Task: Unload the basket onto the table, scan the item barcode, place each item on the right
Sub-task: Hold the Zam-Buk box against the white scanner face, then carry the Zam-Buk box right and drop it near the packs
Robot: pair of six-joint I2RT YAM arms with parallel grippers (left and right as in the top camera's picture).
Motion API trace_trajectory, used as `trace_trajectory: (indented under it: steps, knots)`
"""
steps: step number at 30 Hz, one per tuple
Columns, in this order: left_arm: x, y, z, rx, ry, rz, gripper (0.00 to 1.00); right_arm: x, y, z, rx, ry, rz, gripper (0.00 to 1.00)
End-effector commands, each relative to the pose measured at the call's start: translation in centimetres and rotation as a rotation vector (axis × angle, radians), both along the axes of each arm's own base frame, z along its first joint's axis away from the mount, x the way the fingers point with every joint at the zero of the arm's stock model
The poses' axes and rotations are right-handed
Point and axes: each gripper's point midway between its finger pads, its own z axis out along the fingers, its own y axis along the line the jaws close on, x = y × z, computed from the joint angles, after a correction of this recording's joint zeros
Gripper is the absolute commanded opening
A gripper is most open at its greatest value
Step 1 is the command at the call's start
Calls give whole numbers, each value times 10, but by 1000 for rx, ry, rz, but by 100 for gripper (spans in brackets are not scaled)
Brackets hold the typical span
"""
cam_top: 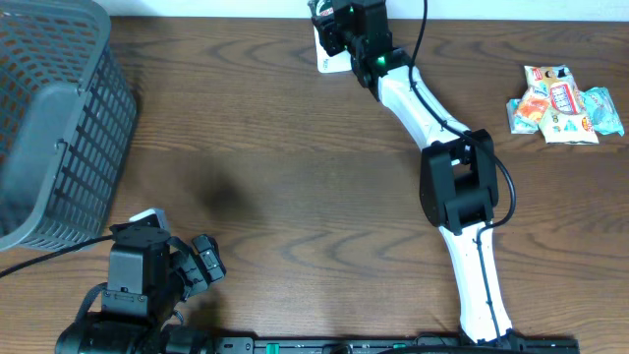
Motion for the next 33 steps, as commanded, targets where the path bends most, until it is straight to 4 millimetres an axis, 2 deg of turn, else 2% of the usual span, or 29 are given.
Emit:
trace_trajectory:
  steps: [1,4,9,14,17,22,26,29,33]
  knots:
    - [-1,2,0,9,-1,6,98,5,-14,-7,12,16,-28,49]
    - [-1,2,0,9,-1,6,98,6,-13,-11,17,18,-30,50]
    - [-1,2,0,9,-1,6,97,11,-13,-1,32,-23,-32,51]
    - [-1,2,0,9,-1,6,97,16,-24,23,67,-64,-56,50]
    - [-1,2,0,9,-1,6,98,18,-42,45,90,-77,-87,50]
    - [-1,2,0,9,0,6,98,15,-97,76,74,-37,-163,51]
    - [-1,2,0,9,-1,6,97,6,-158,85,50,40,-251,54]
    - [-1,2,0,9,-1,6,97,-6,-208,78,21,126,-321,54]
    - [-1,2,0,9,-1,6,98,-25,-274,53,-35,258,-413,54]
